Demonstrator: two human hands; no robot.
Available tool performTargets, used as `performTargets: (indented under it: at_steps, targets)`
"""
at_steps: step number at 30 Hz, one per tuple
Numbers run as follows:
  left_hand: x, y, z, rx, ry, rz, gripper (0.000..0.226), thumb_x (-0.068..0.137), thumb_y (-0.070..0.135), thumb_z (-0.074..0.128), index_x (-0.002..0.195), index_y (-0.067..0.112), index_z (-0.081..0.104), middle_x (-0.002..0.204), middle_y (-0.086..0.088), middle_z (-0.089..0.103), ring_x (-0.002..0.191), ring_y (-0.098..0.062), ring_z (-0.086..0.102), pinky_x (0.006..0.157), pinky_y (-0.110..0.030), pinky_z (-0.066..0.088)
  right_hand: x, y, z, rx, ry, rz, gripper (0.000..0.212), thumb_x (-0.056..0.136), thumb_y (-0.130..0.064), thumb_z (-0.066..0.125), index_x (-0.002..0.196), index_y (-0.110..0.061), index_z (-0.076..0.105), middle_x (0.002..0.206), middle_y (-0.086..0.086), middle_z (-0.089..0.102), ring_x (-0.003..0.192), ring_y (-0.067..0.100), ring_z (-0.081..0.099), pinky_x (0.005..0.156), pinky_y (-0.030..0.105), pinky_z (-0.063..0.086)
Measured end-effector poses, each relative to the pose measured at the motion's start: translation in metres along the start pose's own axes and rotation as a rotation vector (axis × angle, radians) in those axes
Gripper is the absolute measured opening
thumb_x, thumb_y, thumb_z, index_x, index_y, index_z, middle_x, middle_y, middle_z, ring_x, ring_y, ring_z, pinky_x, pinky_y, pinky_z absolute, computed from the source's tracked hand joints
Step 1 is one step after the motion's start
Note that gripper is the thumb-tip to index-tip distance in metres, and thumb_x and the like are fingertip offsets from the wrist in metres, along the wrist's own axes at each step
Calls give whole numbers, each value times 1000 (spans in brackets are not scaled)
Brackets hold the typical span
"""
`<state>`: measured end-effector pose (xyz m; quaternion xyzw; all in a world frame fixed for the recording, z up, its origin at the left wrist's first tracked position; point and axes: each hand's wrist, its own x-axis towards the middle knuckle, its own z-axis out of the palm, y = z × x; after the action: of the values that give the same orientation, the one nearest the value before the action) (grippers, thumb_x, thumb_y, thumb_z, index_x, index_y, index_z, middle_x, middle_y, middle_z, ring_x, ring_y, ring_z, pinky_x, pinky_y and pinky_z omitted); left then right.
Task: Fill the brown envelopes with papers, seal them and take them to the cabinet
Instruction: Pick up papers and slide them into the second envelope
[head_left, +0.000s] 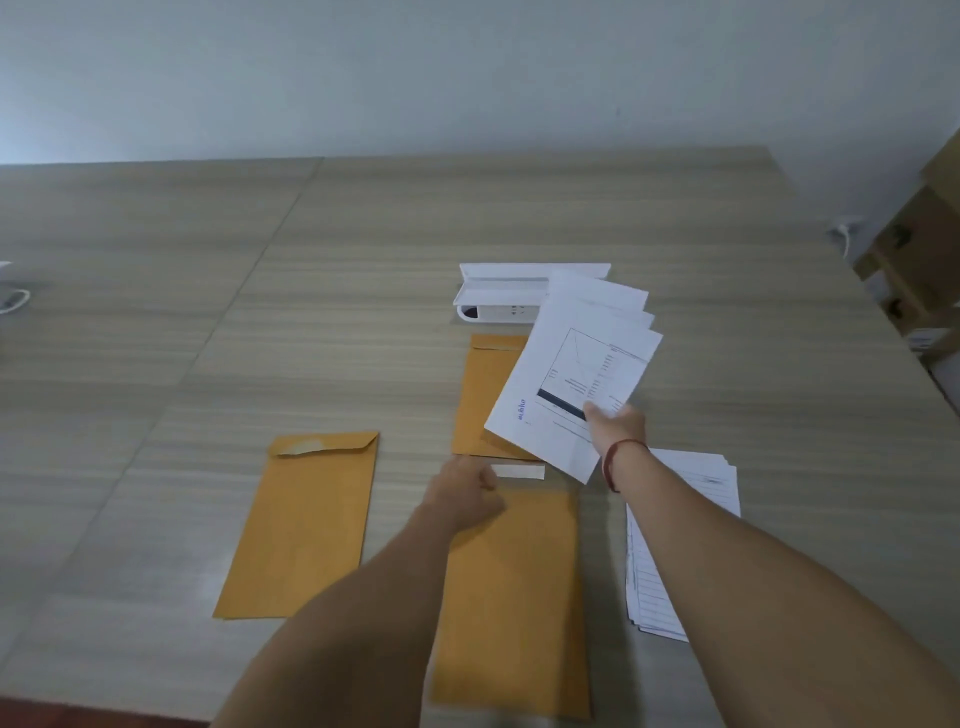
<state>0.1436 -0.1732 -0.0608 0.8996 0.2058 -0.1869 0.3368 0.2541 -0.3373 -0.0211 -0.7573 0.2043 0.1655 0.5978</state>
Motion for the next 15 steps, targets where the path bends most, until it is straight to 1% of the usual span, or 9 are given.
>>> performTargets:
  at_steps: [1,3,5,8,11,15]
  targets:
    - [0,-2,2,54,-31,24,27,70,33,78,89,25,60,114,0,56,108,-18,53,97,-37,46,1,0,2,8,-6,0,31,94,-13,53,124,-6,58,124,10,63,105,26,61,85,29,48]
    - [3,-1,5,171,-32,103,51,63,39,84,106,21,62,117,2,54,112,-16,47,99,-34,43,1,0,5,11,-22,-7,31,94,-13,54,124,-6,57,125,8,63,104,25,60,84,27,45]
    - [4,3,6,245,-13,160,64,59,42,86,114,22,60,118,3,52,115,-17,45,99,-32,41,-1,1,8,9,-42,0,32,95,-14,54,126,-6,55,126,8,61,108,25,59,84,27,43]
    - [5,6,6,287,-4,167,67,59,42,86,116,25,56,121,3,51,117,-17,44,99,-31,37,-4,6,15,0,-72,21,33,95,-15,55,126,-6,55,127,8,61,105,23,58,84,27,43]
    - [8,8,5,336,-21,164,66,58,43,86,114,26,56,121,3,49,116,-18,44,98,-31,36,-5,12,20,-21,-96,31,33,94,-16,55,126,-6,56,128,8,62,112,25,59,84,27,44]
    - [11,12,4,354,-56,145,62,57,40,88,107,24,56,118,2,47,113,-19,42,97,-32,35,-5,15,22,-37,-112,36,34,94,-18,56,127,-7,56,128,7,62,102,22,58,82,27,44]
